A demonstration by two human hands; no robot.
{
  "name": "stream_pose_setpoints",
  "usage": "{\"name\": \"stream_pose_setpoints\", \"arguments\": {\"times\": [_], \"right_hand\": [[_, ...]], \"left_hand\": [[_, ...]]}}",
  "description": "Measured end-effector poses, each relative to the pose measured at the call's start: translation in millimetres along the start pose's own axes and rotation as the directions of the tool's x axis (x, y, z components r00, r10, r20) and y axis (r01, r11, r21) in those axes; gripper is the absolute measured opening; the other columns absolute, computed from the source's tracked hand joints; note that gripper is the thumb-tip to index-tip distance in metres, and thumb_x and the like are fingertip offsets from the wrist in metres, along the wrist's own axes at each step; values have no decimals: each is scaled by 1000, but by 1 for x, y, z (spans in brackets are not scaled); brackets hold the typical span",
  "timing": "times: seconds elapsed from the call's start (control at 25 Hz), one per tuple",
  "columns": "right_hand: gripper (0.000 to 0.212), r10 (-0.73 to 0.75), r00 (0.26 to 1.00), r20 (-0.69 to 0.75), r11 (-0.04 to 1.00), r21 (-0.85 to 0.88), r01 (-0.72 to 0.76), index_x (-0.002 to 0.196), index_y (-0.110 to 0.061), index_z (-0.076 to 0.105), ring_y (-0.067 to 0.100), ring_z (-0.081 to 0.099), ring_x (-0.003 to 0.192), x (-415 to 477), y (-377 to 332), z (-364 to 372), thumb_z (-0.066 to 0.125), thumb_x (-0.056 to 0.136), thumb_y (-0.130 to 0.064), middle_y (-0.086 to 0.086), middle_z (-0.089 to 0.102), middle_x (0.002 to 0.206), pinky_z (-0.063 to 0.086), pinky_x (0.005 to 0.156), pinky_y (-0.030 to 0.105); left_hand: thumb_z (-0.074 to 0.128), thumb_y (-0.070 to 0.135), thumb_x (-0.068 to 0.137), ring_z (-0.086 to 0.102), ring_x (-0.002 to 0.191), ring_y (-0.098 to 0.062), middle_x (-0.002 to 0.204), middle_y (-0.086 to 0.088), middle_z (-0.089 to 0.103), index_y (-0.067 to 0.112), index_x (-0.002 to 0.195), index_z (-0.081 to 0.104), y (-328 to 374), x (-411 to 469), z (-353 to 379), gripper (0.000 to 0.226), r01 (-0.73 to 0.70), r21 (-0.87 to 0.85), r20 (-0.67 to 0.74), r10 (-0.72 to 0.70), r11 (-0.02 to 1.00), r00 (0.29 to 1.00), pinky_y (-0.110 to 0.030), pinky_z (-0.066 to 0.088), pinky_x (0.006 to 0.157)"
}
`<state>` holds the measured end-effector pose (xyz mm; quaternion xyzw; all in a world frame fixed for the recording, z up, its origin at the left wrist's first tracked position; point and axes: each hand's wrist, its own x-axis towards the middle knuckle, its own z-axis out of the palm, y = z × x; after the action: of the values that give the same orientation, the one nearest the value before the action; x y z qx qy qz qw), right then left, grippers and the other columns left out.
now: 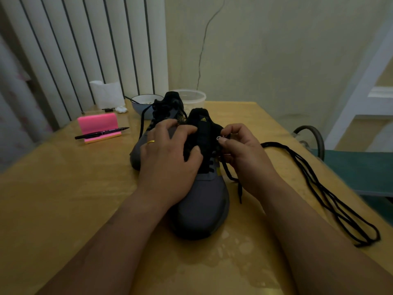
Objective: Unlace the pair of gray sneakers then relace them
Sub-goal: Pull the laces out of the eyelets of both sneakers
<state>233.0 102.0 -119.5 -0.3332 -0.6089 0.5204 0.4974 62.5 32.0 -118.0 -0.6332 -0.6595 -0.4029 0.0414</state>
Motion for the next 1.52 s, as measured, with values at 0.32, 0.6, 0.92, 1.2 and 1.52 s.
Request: {"name": "stream_pose_setpoints", "arguments": {"times": [0.32, 0.6, 0.92, 1.2, 1.52], "right_hand": [[11, -46, 999, 29, 993, -103, 48, 114, -18, 58, 13, 62, 87, -6, -5, 1, 49, 108, -18, -6, 68, 95, 50, 79, 37], [11, -50, 999, 15, 988, -143, 52, 111, -17, 59, 11, 59, 82, -7, -8, 2, 49, 107, -18, -5, 64, 91, 49, 74, 32], [10, -58, 998, -4, 981, -185, 56, 109, -18, 59, 6, 57, 75, -7, -10, 4, 49, 107, -18, -10, 61, 84, 49, 65, 23], [9, -90, 996, -12, 969, -233, 85, 104, -19, 59, 8, 55, 74, -8, -9, 5, 50, 106, -19, -8, 60, 81, 47, 68, 25], [6, -177, 984, -29, 937, -312, 160, 104, -27, 58, 21, 59, 74, -13, -6, 4, 63, 102, -25, 10, 59, 77, 51, 70, 30]], "left_hand": [[51, 41, 104, 2, 160, -16, 168, 13, 26, 44, 118, 66, 9, 25, -11, 20, -270, 146, 303, 216, 952, 928, -57, -2, 128], [62, 20, 100, 35, 147, -7, 146, 17, 52, 27, 92, 64, 5, 29, -3, 11, -139, -286, 180, 195, 948, 964, -49, 30, 123], [64, 13, 97, 66, 105, -13, 112, 2, 69, 13, 86, 54, -1, 25, -15, 15, 193, -774, 150, -122, 603, 981, -32, 54, 89], [42, 28, 103, 42, 54, -18, 62, 3, 28, 23, 69, 45, -29, 25, -37, 35, 204, -944, 303, -436, -259, 848, -36, 55, 75], [49, 18, 96, 41, 52, -14, 63, 4, 44, 18, 84, 53, -59, 28, -48, 13, 123, -990, 11, -852, 63, 524, -25, 46, 55]]}}
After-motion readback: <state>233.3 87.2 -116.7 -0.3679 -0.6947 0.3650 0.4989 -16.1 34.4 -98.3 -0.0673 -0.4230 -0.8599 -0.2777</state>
